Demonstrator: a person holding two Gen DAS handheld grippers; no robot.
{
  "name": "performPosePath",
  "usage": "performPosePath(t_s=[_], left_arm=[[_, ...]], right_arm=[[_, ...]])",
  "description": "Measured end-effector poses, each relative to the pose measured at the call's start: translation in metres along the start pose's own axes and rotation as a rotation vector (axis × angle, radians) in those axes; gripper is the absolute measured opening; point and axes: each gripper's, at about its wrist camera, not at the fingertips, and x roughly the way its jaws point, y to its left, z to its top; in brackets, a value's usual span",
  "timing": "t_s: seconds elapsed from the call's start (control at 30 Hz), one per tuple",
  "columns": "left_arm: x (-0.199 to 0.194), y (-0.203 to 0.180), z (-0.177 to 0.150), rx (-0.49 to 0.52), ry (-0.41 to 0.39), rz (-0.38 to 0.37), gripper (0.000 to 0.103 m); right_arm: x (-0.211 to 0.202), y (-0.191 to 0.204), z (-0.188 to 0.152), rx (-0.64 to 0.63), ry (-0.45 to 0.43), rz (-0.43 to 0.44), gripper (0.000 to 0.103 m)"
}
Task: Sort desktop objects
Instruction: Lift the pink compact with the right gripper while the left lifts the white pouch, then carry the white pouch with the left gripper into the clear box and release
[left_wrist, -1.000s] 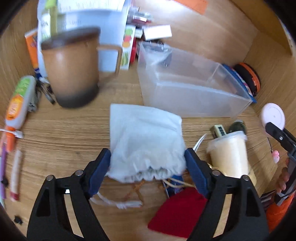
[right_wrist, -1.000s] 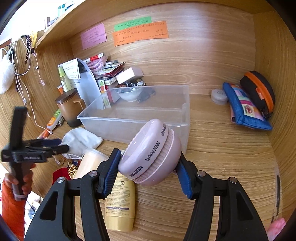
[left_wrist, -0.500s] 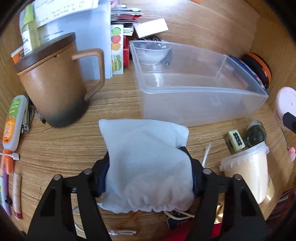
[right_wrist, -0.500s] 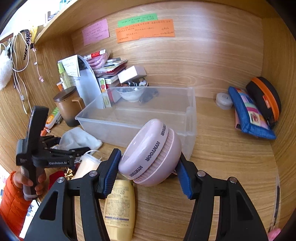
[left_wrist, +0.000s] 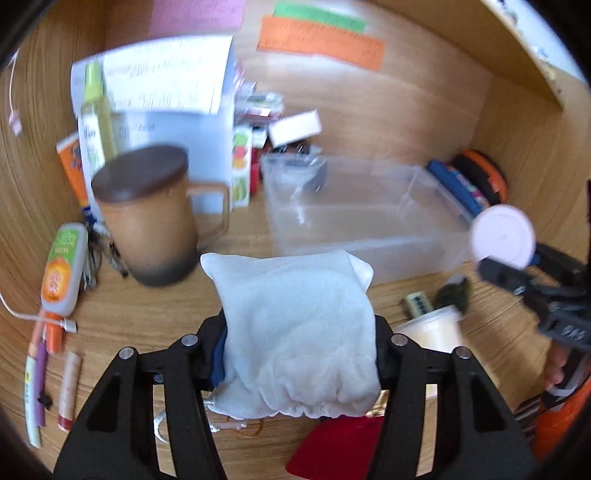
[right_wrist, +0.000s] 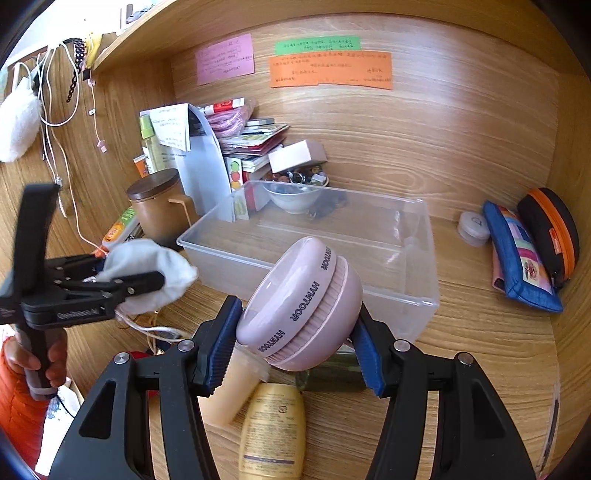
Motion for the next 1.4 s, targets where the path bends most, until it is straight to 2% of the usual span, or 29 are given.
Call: performPosePath(t_s=[0.37,0.73,1.1,1.4], left_arm=[[-0.021,-0.027,0.036,0.049,-0.089,-0.057,0.056],[-0.020,-0.048,0.068,0.102,-0.120,-0.057,0.056],[0.011,-0.050,0.093,0.125,-0.094,-0.056,0.056],[0.048,-0.041,0.103,0.110,-0.034,-0.062,0.056]], right_arm=[[-0.009,0.002,0.016,-0.024,-0.035,-0.014,0.054],[-0.011,-0.015,0.045,-0.032,-0.083,-0.032,0.054],[0.003,-0.035,0.064,-0.025,-0.074,-0.030,0.054],[0.032,-0.051,0.078,-0.024,-0.017,-0.019,0.054]])
